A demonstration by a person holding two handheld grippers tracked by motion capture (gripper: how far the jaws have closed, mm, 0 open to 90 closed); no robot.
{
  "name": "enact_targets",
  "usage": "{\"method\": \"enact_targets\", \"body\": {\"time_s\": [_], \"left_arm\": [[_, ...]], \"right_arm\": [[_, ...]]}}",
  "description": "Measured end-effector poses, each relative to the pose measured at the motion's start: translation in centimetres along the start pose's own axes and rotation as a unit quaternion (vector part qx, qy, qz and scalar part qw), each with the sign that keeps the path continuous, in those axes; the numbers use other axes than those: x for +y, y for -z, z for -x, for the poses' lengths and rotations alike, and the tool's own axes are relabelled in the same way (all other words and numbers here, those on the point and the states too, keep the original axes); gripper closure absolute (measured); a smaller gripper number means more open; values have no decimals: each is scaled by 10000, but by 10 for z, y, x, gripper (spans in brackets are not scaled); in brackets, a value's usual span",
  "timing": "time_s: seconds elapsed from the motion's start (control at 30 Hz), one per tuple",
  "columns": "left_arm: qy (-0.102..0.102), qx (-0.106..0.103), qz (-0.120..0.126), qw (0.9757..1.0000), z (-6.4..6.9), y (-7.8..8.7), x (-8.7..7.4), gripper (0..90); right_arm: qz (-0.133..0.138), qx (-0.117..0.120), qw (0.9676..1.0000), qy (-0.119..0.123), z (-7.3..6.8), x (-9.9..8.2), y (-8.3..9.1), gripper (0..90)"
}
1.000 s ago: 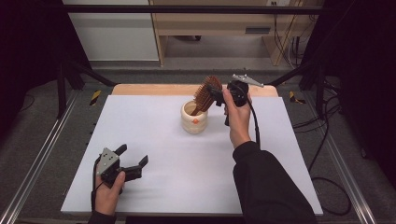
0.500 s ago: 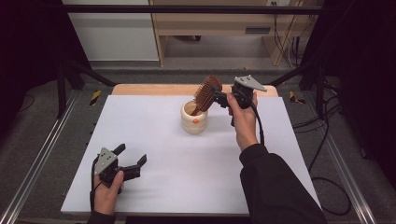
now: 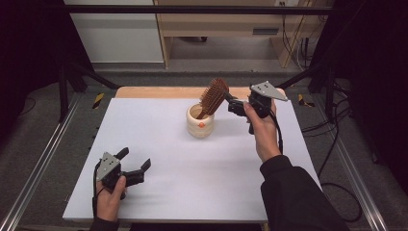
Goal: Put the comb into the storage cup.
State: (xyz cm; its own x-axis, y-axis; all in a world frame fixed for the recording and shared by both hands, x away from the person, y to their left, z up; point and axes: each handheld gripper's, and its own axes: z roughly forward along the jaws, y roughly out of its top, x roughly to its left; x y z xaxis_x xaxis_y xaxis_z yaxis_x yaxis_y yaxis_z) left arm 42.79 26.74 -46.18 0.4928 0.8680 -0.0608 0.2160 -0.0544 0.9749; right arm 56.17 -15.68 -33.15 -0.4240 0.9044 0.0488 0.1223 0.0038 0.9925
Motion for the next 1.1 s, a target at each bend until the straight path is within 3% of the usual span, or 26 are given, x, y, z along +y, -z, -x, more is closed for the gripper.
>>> {"method": "enact_targets", "body": {"time_s": [0.43,0.83,1.1], "left_arm": [[37,59,72,9999,-4,2,0,35],[0,94,150,9998,-9,6,0,13],[13,250,230,9994,-13,9,1,15]], "right_arm": [[153,-39,9998,-97,15,3,24,64],[365,186,9991,-84,21,4,46,60],[410,359,9985,-98,27,-2,60,53]]}}
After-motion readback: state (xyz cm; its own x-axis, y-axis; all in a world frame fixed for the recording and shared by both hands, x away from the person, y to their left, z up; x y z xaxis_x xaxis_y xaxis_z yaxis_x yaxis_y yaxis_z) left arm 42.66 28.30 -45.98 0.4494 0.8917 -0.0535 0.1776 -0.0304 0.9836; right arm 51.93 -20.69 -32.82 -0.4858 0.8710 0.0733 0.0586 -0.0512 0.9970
